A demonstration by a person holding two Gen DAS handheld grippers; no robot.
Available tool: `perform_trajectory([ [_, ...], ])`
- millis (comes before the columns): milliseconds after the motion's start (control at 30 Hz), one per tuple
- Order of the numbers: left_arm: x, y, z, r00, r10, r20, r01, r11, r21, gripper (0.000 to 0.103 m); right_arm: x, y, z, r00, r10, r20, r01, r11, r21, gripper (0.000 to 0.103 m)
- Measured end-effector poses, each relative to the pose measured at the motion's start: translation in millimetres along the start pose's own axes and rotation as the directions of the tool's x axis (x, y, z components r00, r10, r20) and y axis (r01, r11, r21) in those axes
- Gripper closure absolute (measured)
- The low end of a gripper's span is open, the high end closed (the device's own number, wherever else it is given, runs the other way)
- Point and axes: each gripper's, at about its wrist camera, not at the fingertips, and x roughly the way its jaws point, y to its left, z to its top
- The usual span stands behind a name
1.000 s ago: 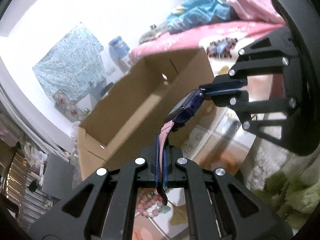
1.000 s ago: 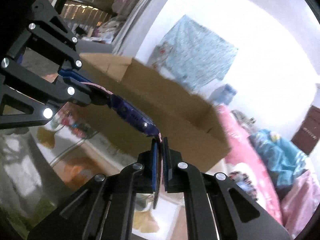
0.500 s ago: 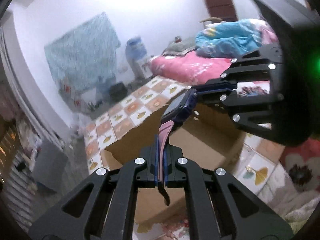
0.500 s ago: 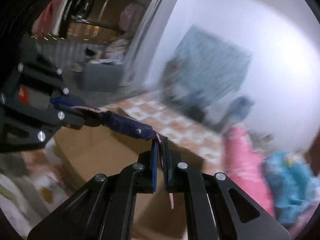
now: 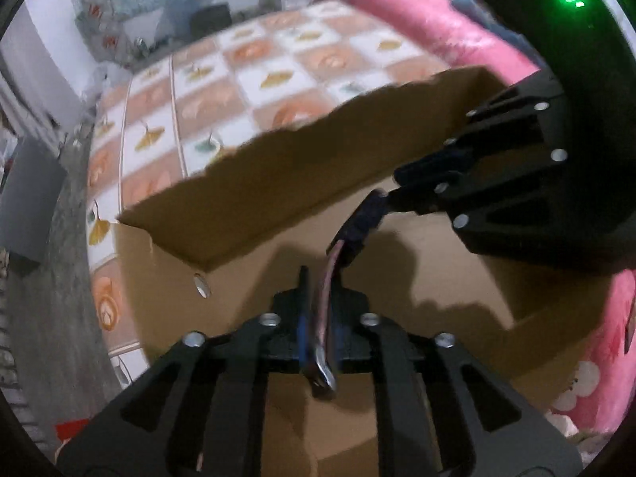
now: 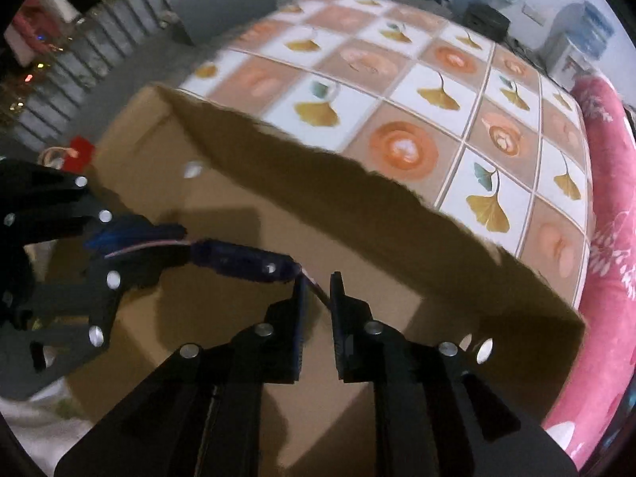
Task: Organize jewelry
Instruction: 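Lift the watch with both grippers and carry it over the cardboard box, then lower the watch into the box and open both grippers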
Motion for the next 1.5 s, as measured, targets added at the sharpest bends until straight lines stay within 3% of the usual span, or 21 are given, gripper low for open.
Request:
perform_trajectory([
  [100, 5, 15, 7, 1.000, 0.016, 0.005, -0.016, 0.999, -0.052, 0.071, 13, -14, 4, 1.000, 0.017, -0.016, -0.016, 0.997, 0.075, 0.077],
  [200, -11, 22, 10, 0.998, 0.001, 0.067, 0.004, 0.997, -0.076, 0.064, 11, -20, 2, 1.000, 0.029, -0.002, -0.028, 0.993, 0.116, 0.076],
  [367, -54, 24, -3, 0.975, 0.064, 0.214, -0.050, 0.996, -0.073, 0.043, -1, -20, -3, 0.999, 0.028, 0.024, -0.031, 0.991, 0.132, 0.076],
  [533, -95, 32, -37, 0.944, 0.079, 0.321, -0.039, 0.991, -0.128, 0.029, 2, -1, 4, 0.997, 0.069, 0.028, -0.071, 0.992, 0.107, 0.075],
  [567, -101, 35, -45, 0.940, 0.082, 0.332, -0.038, 0.990, -0.139, 0.024, 5, 5, 7, 0.997, 0.076, 0.028, -0.078, 0.993, 0.092, 0.072],
  [600, -105, 36, -53, 0.936, 0.088, 0.342, -0.039, 0.988, -0.149, 0.022, 9, 15, 13, 0.996, 0.080, 0.028, -0.081, 0.995, 0.066, 0.062],
  [633, -110, 37, -63, 0.931, 0.096, 0.352, -0.040, 0.986, -0.163, 0.022, 12, 21, 16, 0.997, 0.076, 0.031, -0.078, 0.996, 0.053, 0.054],
  [800, -116, 42, -107, 0.929, 0.108, 0.355, -0.031, 0.976, -0.214, 0.019, 39, 58, 35, 1.000, -0.021, -0.005, 0.020, 0.996, -0.087, 0.052],
  [900, -115, 43, -127, 0.933, 0.122, 0.339, -0.042, 0.972, -0.232, 0.019, 56, 61, 38, 0.996, -0.073, -0.054, 0.068, 0.993, -0.095, 0.050],
  [1067, -110, 43, -149, 0.932, 0.156, 0.327, -0.083, 0.970, -0.228, 0.018, 54, 50, 36, 0.996, -0.067, -0.060, 0.065, 0.997, -0.039, 0.050],
  [1333, -112, 11, -167, 0.925, 0.151, 0.350, -0.105, 0.984, -0.145, 0.018, 53, 49, 34, 0.997, -0.076, -0.021, 0.076, 0.997, -0.002, 0.049],
  [1400, -112, -3, -174, 0.925, 0.130, 0.357, -0.100, 0.990, -0.102, 0.018, 52, 48, 33, 0.997, -0.080, -0.016, 0.080, 0.997, 0.019, 0.049],
  [1500, -109, -27, -180, 0.927, 0.078, 0.366, -0.072, 0.997, -0.031, 0.018, 35, 40, 27, 0.999, -0.025, 0.031, 0.023, 0.998, 0.058, 0.049],
])
